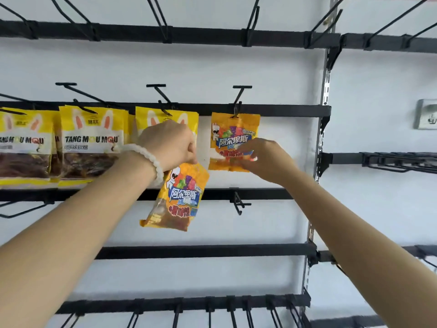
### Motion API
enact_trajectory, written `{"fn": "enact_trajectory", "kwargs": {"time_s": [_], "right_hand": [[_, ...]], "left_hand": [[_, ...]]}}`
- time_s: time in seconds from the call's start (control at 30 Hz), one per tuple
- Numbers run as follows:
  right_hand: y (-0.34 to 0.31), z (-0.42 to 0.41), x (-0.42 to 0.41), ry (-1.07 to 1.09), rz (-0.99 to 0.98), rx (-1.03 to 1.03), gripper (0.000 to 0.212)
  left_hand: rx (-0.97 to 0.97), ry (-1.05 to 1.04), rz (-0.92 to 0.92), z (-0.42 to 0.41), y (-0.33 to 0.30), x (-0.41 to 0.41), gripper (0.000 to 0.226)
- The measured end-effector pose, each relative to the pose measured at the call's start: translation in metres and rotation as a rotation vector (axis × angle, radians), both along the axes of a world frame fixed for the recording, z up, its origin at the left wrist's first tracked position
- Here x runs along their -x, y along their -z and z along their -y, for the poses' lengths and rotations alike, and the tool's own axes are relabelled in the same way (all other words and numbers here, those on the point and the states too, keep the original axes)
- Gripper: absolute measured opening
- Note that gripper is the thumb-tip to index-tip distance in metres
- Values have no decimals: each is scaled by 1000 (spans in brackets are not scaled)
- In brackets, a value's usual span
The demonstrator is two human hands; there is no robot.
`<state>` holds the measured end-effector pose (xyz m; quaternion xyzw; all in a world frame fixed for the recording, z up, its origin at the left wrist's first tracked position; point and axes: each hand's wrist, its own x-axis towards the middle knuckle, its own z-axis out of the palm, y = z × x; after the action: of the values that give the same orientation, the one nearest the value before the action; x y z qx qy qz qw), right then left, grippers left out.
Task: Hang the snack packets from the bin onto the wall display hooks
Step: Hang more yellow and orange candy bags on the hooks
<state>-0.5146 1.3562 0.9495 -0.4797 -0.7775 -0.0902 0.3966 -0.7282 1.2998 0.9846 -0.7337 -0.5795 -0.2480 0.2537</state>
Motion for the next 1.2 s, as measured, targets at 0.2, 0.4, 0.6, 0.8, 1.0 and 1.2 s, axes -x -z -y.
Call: {"fn": "enact_trajectory", "kwargs": {"time_s": [0.2, 0.4, 0.6, 0.8, 1.0, 1.2], "right_hand": [[2, 10, 11, -175, -2, 82, 34], [-4, 9, 16, -185, -83, 45, 31], [-14, 12, 19, -192, -129, 49, 12], [-29, 9, 10, -169, -205, -34, 8], [-49, -3, -4, -148, -251, -130, 7], [-70, -15, -11, -162, -331, -214, 7]], "left_hand": [[-224, 67, -92, 10, -7, -13, 18], [-294, 161, -81, 9, -12, -20, 20], [-302, 194, -72, -1, -10, -21, 20], [-277, 205, -8, -16, -19, -20, 22], [-270, 240, 75, -38, -29, -32, 32], [-364, 260, 206, -57, -41, -45, 22]]}}
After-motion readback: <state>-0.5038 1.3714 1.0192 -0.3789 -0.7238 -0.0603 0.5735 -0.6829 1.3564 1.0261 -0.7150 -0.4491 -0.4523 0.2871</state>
